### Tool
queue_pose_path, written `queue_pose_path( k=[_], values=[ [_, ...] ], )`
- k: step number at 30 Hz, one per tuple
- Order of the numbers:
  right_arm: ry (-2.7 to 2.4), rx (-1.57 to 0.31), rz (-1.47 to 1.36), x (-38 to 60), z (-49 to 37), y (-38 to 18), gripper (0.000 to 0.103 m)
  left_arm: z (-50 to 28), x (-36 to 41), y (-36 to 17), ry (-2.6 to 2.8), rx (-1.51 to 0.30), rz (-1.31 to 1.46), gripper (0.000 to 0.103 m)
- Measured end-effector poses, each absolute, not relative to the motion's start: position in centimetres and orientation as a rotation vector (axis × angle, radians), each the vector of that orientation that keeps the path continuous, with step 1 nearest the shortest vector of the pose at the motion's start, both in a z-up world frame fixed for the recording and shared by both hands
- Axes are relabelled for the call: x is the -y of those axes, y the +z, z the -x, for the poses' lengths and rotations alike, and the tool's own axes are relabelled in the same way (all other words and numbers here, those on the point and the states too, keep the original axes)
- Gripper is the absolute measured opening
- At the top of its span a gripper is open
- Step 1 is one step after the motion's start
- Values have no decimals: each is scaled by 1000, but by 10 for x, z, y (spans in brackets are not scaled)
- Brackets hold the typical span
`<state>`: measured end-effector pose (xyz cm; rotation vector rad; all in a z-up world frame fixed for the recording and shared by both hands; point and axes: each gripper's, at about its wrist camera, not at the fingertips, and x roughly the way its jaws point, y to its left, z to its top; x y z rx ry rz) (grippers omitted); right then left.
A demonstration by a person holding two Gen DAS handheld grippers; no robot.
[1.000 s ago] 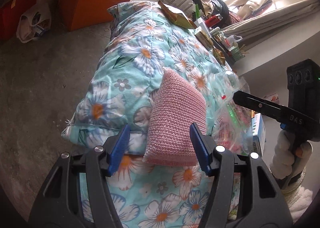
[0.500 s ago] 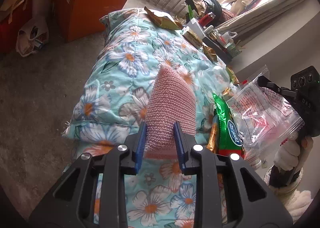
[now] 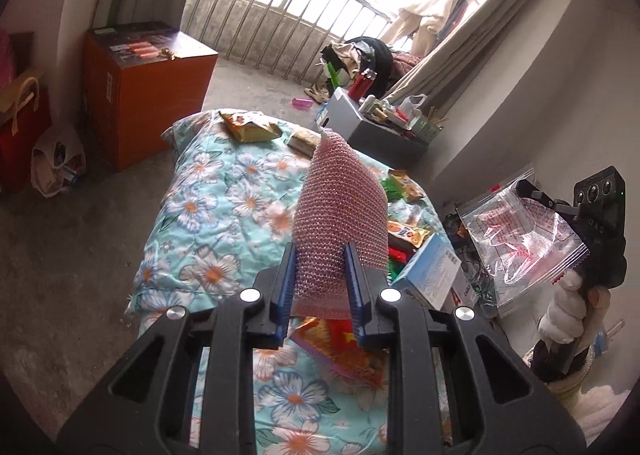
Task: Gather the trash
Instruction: 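Carry the pink sponge with the left tool over the blue wastebasket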
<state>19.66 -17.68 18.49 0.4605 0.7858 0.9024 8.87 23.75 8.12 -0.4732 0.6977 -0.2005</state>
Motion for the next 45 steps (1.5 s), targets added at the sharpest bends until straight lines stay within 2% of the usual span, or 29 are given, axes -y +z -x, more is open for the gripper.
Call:
queue_pose_path(
  k=[5,11,16,24,28,33,42,44,45],
  values=[
    [761,-666,-490,266,-166,202,7,-99,-172,119,-344,-654,387,22],
    [506,-598,-551,385,-127,194,7,-128,-64,139,-521,-670,233,22],
    [277,-599,-614,477,-96,163,7,-154,43,138,-663,-728,96,22],
    [-11,-660,-756,591,-74,80,7,-183,244,122,-849,-819,-264,22],
    [-124,-718,-834,635,-80,24,7,-197,342,85,-904,-925,-394,22],
    [-249,-816,-908,679,-97,-52,7,-219,437,9,-912,-1064,-529,22],
    [-373,-949,-969,723,-138,-170,8,-267,538,-116,-867,-1227,-584,23],
    [-387,-986,-977,729,-150,-196,12,-279,551,-138,-846,-1276,-544,26],
    [-404,-1007,-978,733,-156,-207,18,-287,554,-149,-832,-1313,-511,27]
  ],
)
